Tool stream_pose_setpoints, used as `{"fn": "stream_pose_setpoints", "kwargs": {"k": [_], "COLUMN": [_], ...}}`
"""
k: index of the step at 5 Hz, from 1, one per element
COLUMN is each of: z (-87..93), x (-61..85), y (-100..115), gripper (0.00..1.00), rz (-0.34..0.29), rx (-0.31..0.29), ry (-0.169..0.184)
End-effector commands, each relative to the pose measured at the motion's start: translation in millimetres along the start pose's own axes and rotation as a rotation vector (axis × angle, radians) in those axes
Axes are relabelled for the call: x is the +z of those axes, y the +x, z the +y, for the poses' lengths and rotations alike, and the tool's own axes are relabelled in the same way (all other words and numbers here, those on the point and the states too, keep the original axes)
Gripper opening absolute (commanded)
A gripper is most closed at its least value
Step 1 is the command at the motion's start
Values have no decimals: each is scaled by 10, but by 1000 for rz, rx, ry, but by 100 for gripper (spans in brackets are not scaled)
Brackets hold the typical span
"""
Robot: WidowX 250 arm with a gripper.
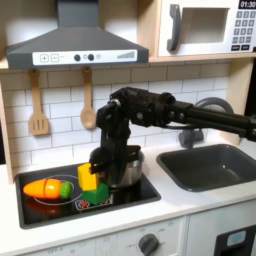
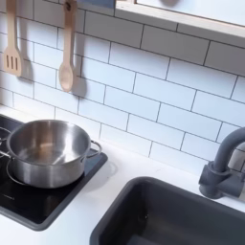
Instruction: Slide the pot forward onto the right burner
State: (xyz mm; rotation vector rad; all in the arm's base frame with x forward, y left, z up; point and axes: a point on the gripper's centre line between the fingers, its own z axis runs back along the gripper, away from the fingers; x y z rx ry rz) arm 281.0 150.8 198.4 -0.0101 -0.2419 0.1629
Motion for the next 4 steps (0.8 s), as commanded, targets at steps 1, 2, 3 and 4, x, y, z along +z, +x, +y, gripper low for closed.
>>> {"fn": "stream_pose_setpoints", "kwargs": {"k": [1,2,3,4], "z": [28,14,10,10], "x": [26,4,34,34], "y": [-1,6,5,5], "gripper": [70,100,100,100], "rz": [-33,-23,-31,-31], "rx": [14,3,1,1], "ry": [11,13,17,17]}}
